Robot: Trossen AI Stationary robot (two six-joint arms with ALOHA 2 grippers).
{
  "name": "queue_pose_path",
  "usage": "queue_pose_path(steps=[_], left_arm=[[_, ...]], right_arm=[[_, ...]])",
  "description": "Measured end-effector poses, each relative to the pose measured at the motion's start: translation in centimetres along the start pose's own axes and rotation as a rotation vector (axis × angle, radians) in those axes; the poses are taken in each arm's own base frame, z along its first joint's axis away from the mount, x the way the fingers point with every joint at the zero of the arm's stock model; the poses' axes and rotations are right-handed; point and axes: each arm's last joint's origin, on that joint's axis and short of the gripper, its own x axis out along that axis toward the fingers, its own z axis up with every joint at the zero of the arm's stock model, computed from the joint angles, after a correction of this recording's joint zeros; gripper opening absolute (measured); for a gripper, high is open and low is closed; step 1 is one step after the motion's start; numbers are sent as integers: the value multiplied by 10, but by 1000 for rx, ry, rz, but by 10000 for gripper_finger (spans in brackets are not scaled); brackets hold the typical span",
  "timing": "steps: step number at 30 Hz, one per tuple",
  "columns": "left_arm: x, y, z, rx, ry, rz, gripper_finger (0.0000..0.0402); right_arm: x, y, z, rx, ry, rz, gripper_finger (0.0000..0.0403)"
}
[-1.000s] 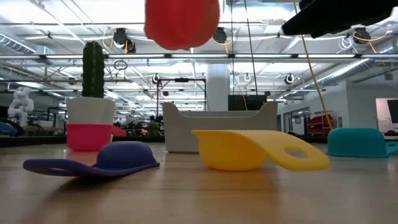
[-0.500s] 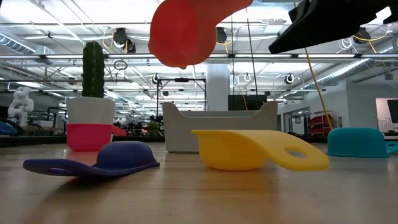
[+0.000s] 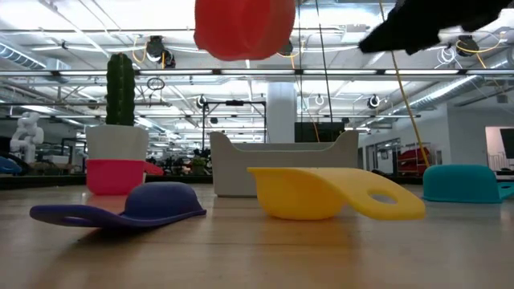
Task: Nest measuring cups in basket
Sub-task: Put the orange measuring cup into the bin
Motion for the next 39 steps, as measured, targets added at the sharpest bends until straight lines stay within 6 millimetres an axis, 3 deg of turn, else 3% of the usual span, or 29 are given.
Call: queue_pose_path(steps=[6,12,15,21,30,35,39], left_arm=[[8,-7,-5,-26,-166,2,7],[13,-11,-14,-40,-232,-12,7],[13,-13,-15,-56,-242,-16,6],[15,-11,-23,-89,-232,33,9],[18,-11,-32,-118,-242,29,9],[19,-12,-33,-123,-241,28,6],[19,-12,-33,-123,-243,29,15]], right_arm=[[-9,21,9,35,-150,74,173],[-4,39,5,5,-243,40,187],[-3,42,3,36,-281,-33,187],[4,47,-2,108,-290,-22,187],[27,50,-8,177,-361,-37,187],[28,50,-6,190,-378,-38,170],[28,50,-7,174,-377,-37,128]])
